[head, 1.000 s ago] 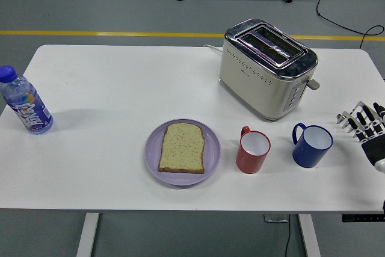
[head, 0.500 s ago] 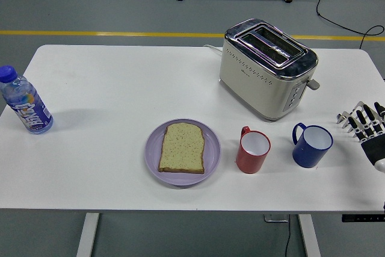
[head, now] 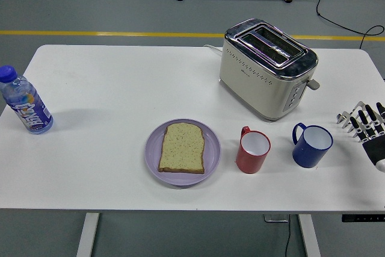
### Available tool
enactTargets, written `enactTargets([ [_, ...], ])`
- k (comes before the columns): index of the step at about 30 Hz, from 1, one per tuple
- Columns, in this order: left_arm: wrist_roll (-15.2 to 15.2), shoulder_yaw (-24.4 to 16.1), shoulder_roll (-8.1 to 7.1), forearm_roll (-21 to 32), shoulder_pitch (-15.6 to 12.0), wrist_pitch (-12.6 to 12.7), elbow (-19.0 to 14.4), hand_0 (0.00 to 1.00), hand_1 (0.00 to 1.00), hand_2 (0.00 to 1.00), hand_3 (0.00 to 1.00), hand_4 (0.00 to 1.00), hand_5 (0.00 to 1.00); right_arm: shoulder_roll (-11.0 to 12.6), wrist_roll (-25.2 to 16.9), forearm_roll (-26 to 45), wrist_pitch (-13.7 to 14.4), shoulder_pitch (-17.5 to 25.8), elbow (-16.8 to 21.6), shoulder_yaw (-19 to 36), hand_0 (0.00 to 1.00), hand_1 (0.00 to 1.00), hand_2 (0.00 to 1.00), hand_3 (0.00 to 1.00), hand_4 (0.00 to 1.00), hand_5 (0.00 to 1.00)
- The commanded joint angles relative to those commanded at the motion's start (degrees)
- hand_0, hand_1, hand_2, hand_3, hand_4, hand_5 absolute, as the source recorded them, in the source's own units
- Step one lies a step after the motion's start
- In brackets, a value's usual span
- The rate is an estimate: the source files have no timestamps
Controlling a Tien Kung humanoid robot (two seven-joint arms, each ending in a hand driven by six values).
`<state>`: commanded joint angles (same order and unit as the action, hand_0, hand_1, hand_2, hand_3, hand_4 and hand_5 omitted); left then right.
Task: Pick up the cup,pour liquid into bread,place the cup on the desk
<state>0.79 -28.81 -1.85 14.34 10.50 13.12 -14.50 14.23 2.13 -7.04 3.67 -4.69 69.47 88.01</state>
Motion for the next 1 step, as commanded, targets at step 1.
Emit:
enactTargets([
  [1, -0.03, 0.06, 0.01, 0.08, 0.02, 0.01, 0.0, 0.69, 0.756, 0.773, 0.611, 0.396, 0.998, 0.01, 0.03, -0.07, -0.01, 0.02, 0.05, 0.2, 0.604, 0.55, 0.617, 0.581, 0.575, 0.168],
])
